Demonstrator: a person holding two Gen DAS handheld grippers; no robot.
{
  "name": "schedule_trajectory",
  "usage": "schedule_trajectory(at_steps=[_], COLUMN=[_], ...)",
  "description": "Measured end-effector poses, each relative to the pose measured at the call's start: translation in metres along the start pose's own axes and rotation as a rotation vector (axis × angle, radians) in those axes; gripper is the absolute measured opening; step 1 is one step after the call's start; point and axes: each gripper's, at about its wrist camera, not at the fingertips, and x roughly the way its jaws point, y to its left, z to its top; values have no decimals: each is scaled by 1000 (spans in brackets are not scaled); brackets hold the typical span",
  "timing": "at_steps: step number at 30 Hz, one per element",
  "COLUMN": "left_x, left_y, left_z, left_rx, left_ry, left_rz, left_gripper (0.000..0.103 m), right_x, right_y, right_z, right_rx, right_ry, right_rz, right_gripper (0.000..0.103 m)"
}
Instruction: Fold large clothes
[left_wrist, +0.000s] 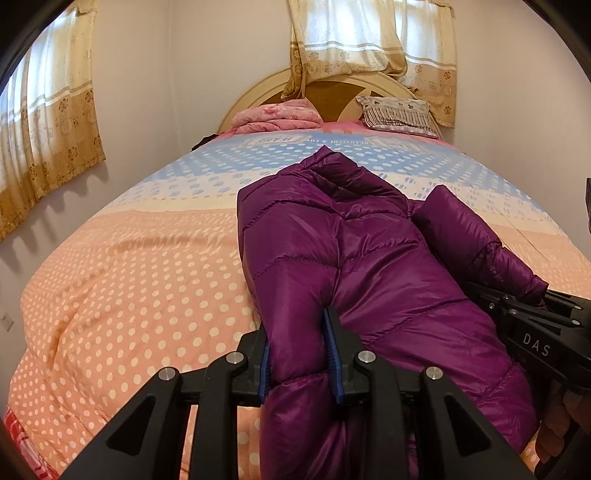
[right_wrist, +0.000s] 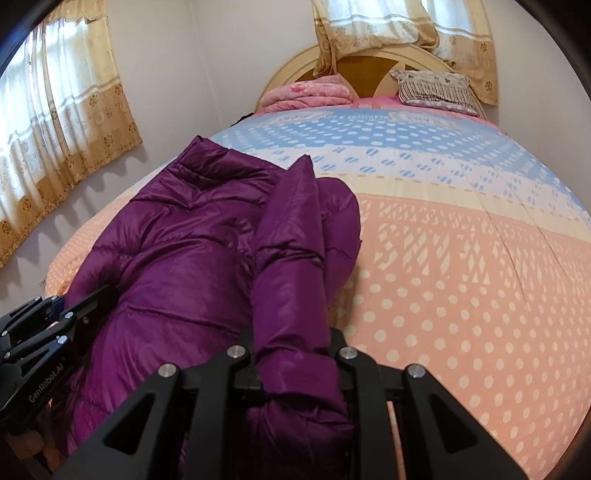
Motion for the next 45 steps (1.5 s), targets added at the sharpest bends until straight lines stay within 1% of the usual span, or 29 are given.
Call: schedule_trajectory(at_steps=[6, 8, 12, 14, 16, 19, 20, 26, 37, 43, 44, 45], left_x=[7, 9, 12, 14, 15, 17, 17, 20, 20, 15, 12, 7], left_y=[-3, -3, -5, -3, 0, 4, 5, 13, 14, 13, 13, 12], left_z=[-5, -6, -10, -12, -15, -17, -17, -15, -19, -15, -13, -11], left_rx=[12, 13, 13, 5, -7, -26, -30, -52, -46, -37, -34, -31], left_ry=[13, 15, 8, 4, 0, 4, 6, 15, 7, 22, 25, 22], left_rz=[29, 41, 60, 76, 84, 93, 97, 97, 106, 119, 122, 120], left_gripper=[40, 50, 56, 66, 71, 79, 81, 85, 86, 86, 86, 86], right_x=[4, 6, 9, 10, 11, 12, 13, 12, 10, 9, 7, 1], right_y=[2, 3, 3, 3, 2, 0, 1, -2, -2, 1, 1, 1], right_z=[-3, -4, -5, -6, -7, -11, -12, -13, -12, -7, -6, -3], right_rx=[1, -2, 3, 3, 8, 26, 33, 46, 57, 51, 55, 64], right_ry=[7, 10, 17, 16, 14, 11, 11, 19, 24, 32, 31, 24], right_rz=[-21, -30, -36, -42, -46, -52, -52, -46, -54, -59, -60, -58], right_gripper=[22, 23, 26, 27, 28, 35, 36, 38, 42, 43, 44, 47])
